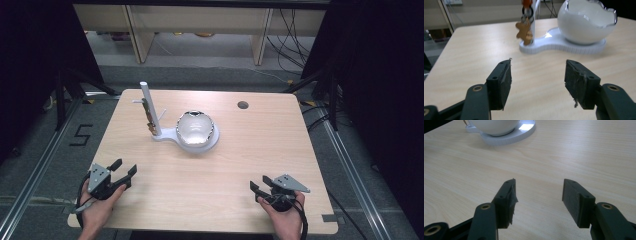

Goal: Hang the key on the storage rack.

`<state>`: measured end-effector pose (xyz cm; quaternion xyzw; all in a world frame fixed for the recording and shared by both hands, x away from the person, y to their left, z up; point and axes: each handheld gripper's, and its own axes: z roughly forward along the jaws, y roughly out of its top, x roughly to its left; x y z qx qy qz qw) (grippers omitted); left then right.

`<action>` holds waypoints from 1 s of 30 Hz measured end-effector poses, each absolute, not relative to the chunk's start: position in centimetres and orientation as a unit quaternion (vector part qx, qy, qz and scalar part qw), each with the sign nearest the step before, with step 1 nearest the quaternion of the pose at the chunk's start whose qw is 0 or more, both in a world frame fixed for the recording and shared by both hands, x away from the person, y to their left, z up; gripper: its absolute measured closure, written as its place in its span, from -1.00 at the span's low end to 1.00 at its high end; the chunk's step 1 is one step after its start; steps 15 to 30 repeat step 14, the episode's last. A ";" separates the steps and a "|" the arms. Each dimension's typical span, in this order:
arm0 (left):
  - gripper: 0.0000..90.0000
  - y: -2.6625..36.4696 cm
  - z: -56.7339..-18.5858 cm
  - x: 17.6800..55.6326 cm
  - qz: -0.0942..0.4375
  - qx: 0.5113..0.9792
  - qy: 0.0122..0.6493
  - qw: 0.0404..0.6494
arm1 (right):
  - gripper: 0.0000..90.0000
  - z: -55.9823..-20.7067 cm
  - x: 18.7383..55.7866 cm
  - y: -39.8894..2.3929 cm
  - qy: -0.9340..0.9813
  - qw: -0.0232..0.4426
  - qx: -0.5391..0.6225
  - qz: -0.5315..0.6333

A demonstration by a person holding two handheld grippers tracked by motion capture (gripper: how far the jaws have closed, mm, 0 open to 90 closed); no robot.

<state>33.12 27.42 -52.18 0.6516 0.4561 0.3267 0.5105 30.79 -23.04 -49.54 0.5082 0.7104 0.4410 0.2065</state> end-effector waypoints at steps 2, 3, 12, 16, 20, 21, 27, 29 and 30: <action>-0.16 27.5 -52.4 32.9 0.330 0.648 0.456 0.513 | 0.01 -49.5 30.8 -23.0 0.711 0.206 0.507 0.441; -0.17 27.5 -52.4 32.8 0.333 0.649 0.454 0.512 | 0.01 -49.3 30.6 -23.0 0.711 0.192 0.509 0.447; -0.17 27.1 -52.5 32.5 0.354 0.646 0.444 0.510 | 0.01 -49.7 30.8 -23.0 0.712 0.201 0.505 0.444; -0.17 27.2 -52.4 32.5 0.352 0.646 0.449 0.508 | 0.01 -49.7 30.8 -23.1 0.711 0.202 0.506 0.445; -0.17 27.2 -52.4 32.5 0.352 0.646 0.449 0.508 | 0.01 -49.7 30.8 -23.1 0.711 0.202 0.506 0.445; -0.17 27.2 -52.4 32.5 0.352 0.646 0.449 0.508 | 0.01 -49.7 30.8 -23.1 0.711 0.202 0.506 0.445; -0.17 27.2 -52.4 32.5 0.352 0.646 0.449 0.508 | 0.01 -49.7 30.8 -23.1 0.711 0.202 0.506 0.445; -0.17 27.2 -52.4 32.5 0.352 0.646 0.449 0.508 | 0.01 -49.7 30.8 -23.1 0.711 0.202 0.506 0.445; -0.17 27.2 -52.4 32.5 0.352 0.646 0.449 0.508 | 0.01 -49.7 30.8 -23.1 0.711 0.202 0.506 0.445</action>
